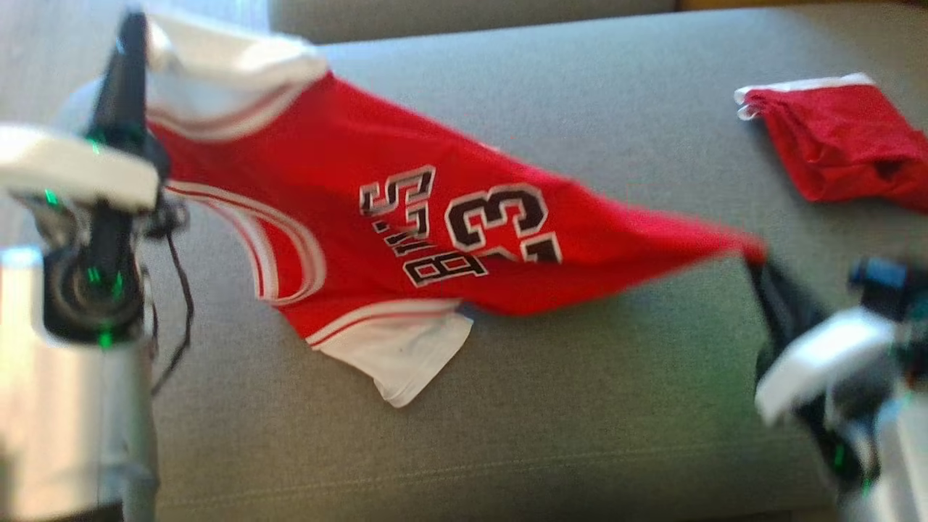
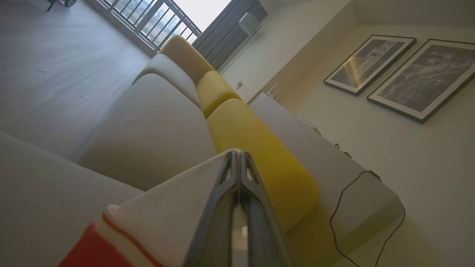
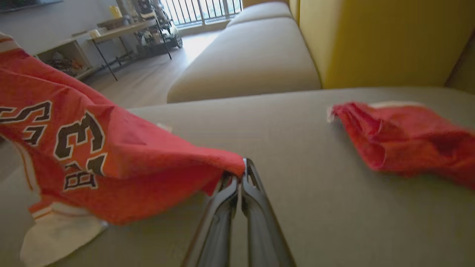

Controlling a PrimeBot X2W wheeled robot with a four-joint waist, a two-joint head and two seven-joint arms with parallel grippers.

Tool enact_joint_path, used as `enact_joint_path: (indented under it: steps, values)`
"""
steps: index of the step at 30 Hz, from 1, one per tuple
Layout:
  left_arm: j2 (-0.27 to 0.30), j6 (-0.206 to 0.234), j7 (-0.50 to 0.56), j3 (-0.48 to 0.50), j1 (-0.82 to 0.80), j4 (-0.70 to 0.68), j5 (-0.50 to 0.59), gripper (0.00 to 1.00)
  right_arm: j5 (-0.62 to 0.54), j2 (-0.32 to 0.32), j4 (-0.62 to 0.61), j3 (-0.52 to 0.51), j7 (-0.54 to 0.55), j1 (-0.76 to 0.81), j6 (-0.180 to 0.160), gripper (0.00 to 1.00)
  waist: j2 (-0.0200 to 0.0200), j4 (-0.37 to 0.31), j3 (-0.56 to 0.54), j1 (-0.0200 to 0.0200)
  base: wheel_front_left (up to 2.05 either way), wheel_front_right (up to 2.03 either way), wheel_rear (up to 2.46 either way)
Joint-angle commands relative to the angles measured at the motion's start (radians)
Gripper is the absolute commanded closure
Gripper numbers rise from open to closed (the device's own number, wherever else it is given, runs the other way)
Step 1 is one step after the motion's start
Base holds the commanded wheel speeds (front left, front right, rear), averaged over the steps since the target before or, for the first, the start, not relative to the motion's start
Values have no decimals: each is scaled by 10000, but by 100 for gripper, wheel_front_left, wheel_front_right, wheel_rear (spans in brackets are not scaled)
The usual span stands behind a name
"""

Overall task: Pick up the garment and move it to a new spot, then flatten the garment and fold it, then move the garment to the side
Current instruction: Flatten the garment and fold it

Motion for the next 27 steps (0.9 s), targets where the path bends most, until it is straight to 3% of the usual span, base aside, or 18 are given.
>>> enact_joint_path:
  steps: [1,3,5,6,12,18,22,27]
  values:
    - [422,68,79,349,-107,-614,-27,100,-9,82,-624,107,59,294,-2,100,0,48,334,0,0,0,0]
    - [526,139,153,413,704,-956,-9,100,-7,330,-950,241,296,1311,-2,100,0,-35,562,0,0,0,0]
    - [578,230,206,499,1516,-1260,-24,100,-20,441,-1150,474,596,2070,-2,52,0,-122,746,0,0,0,0]
    - [606,283,178,560,1899,-1394,7,100,-64,419,-1221,596,757,2356,-2,0,0,-159,814,0,0,0,0]
    - [643,479,44,692,3690,-1985,217,100,-222,-69,-2048,648,1649,2729,-2,0,0,-196,946,0,0,0,0]
    - [456,507,-300,594,4269,-2114,451,100,-203,-294,-2757,319,2009,1199,-2,0,0,165,976,0,0,0,0]
    - [347,461,-496,486,4296,-2038,575,100,-201,91,-1928,367,1774,-55,-2,0,0,427,1065,0,0,0,0]
    - [234,415,-907,415,4314,-1751,832,100,166,836,929,232,1496,-1939,-2,0,0,968,1159,0,0,0,0]
